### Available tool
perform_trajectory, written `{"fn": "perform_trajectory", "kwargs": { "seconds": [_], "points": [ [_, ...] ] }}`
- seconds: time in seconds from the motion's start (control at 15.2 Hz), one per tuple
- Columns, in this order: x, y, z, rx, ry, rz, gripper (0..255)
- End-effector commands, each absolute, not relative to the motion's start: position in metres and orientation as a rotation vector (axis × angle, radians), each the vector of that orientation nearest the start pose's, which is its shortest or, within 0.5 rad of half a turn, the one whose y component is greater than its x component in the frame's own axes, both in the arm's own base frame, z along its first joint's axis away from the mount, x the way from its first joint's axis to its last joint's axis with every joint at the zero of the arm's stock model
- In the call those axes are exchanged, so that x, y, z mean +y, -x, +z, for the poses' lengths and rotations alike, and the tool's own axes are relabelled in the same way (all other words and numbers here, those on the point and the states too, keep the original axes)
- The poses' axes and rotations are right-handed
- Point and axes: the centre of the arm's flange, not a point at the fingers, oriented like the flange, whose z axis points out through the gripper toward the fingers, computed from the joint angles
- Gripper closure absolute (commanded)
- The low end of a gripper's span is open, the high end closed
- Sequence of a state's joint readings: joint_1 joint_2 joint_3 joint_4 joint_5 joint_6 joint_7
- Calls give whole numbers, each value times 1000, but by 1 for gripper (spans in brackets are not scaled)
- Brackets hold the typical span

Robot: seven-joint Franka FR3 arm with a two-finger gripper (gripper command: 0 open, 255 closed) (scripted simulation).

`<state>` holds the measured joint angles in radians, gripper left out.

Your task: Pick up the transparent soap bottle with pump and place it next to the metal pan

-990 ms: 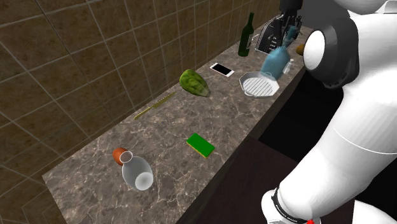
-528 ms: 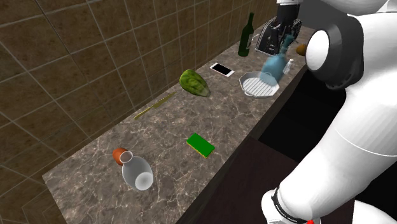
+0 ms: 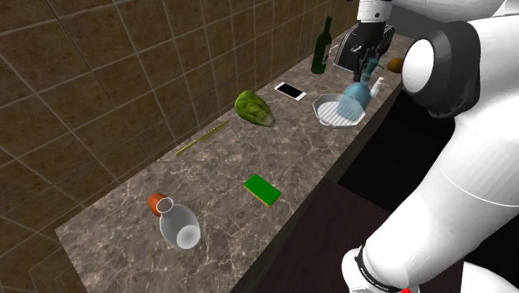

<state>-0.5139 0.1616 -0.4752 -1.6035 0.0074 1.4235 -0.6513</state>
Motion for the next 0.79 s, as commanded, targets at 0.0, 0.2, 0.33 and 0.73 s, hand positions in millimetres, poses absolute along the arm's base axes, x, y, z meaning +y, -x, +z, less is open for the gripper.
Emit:
{"fn": "perform_trajectory", "kwargs": {
  "seconds": [0.0,0.2,0.33,0.73],
  "points": [
    [-466,-326,507,501,2881,397,255],
    [-466,-326,491,501,2881,397,255],
    [-466,-326,481,501,2881,397,255],
    [-466,-326,449,501,2881,397,255]
  ]
}}
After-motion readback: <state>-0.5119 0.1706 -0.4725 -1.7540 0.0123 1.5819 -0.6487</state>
